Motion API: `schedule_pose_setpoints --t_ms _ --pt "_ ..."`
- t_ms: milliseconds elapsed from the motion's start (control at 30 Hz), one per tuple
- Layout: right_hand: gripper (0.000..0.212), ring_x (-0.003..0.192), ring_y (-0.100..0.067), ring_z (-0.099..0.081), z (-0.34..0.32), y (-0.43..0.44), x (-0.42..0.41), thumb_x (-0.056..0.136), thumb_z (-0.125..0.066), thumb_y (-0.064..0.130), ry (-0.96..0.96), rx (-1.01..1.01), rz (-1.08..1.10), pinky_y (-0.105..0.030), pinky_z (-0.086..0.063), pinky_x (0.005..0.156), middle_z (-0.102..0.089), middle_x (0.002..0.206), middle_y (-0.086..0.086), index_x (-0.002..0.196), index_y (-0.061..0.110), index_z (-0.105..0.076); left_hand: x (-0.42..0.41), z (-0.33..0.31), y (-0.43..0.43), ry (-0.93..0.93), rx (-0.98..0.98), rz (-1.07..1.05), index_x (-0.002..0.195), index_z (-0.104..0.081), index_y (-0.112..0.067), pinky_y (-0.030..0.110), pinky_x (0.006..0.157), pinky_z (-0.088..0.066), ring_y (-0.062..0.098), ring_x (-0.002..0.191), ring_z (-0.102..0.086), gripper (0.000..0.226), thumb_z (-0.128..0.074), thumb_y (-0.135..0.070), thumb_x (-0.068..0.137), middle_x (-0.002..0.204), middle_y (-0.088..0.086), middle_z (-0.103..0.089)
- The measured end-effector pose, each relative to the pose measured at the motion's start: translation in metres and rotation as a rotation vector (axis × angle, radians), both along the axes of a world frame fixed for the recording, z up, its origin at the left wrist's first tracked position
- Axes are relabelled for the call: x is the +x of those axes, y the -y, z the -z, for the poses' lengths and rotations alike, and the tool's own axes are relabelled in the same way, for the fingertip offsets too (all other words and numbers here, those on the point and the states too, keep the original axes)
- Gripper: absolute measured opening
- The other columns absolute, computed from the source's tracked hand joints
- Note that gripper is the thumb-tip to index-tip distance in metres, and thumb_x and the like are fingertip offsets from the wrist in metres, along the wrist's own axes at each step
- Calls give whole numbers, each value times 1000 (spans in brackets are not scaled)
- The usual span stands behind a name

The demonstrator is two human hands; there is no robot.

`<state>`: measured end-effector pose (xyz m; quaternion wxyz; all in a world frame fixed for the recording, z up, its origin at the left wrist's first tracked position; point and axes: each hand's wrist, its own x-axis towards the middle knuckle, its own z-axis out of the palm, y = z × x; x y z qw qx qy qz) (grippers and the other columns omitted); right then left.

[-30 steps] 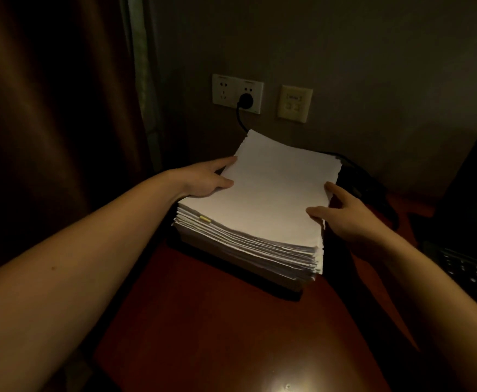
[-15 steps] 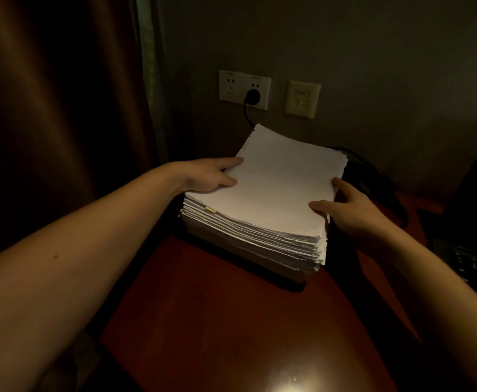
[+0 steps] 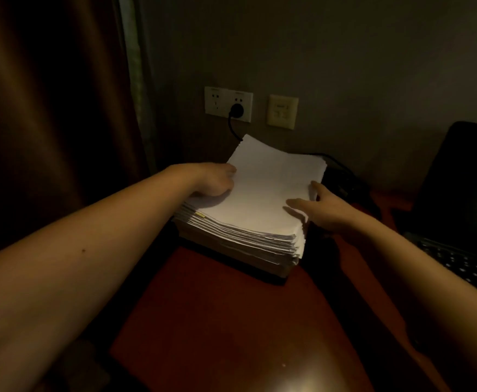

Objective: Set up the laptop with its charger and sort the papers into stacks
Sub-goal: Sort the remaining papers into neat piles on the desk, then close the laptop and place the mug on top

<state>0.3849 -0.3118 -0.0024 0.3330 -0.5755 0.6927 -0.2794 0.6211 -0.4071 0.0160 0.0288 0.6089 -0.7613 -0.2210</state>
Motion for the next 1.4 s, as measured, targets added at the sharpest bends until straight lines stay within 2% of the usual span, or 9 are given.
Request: schedule_pose_setpoints --t_ms 67,100,200,367,733,1000,1100,1200,1400 --pt "89 134 -28 -47 -8 -10 -6 93 -66 40 -79 -1 -2 -28 -39 106 -31 160 -4 159 14 -13 -17 -9 -18 34 -31 36 161 -16 -26 36 112 -32 35 146 -32 61 -41 -34 105 165 13 -20" --pt "91 139 -30 -41 -10 -16 -12 91 -66 46 -139 3 -3 -34 -36 109 -29 161 -6 159 17 -13 -27 -13 -29 43 -40 70 161 -15 -25 36 115 -30 35 147 -29 62 -41 -36 106 166 13 -19" --pt "94 138 -33 -42 -20 -42 -36 88 -65 56 -298 21 3 -36 -40 105 -30 160 -12 159 19 -16 -60 -23 -71 86 -65 188 161 -14 -22 38 122 -16 28 153 -16 62 -37 -44 107 168 5 -13" --pt "101 135 -35 -45 -23 -96 -109 77 -66 71 -488 32 95 -45 -43 109 -39 154 -14 156 24 -23 -130 -28 -137 78 -33 331 161 -17 -25 37 121 -19 24 152 -22 62 -37 -48 107 167 1 -19" --pt "83 141 -31 -38 -29 -216 -277 87 -66 55 -618 82 234 -43 -37 114 -38 156 -9 154 19 -31 -323 -11 -221 112 -51 598 159 -25 -31 36 121 -24 25 149 -28 62 -40 -55 103 164 5 -28" --pt "82 134 -30 -46 -29 -203 -385 87 -64 56 -605 131 259 -42 -44 108 -44 151 -11 154 20 -32 -444 -5 -201 153 -157 730 159 -24 -34 33 120 -21 20 149 -28 62 -43 -53 103 163 -2 -30" --pt "84 135 -30 -44 -53 -180 -413 85 -64 61 -621 94 274 -44 -42 109 -44 150 -10 152 22 -34 -467 -36 -177 145 -155 802 159 -23 -35 31 123 -19 18 151 -25 63 -44 -54 102 165 -2 -26" --pt "80 137 -30 -41 -92 -160 -432 85 -61 64 -645 26 299 -46 -41 109 -42 150 -7 150 23 -38 -479 -80 -155 160 -154 825 158 -18 -42 41 124 -20 19 154 -15 66 -41 -60 99 167 -2 -17" --pt "78 144 -29 -29 -162 -112 -448 90 -52 64 -754 -18 260 -47 -35 113 -35 155 -9 152 21 -33 -505 -147 -101 200 -366 759 160 -2 -36 49 124 -13 25 156 -2 73 -34 -62 100 169 5 -7"
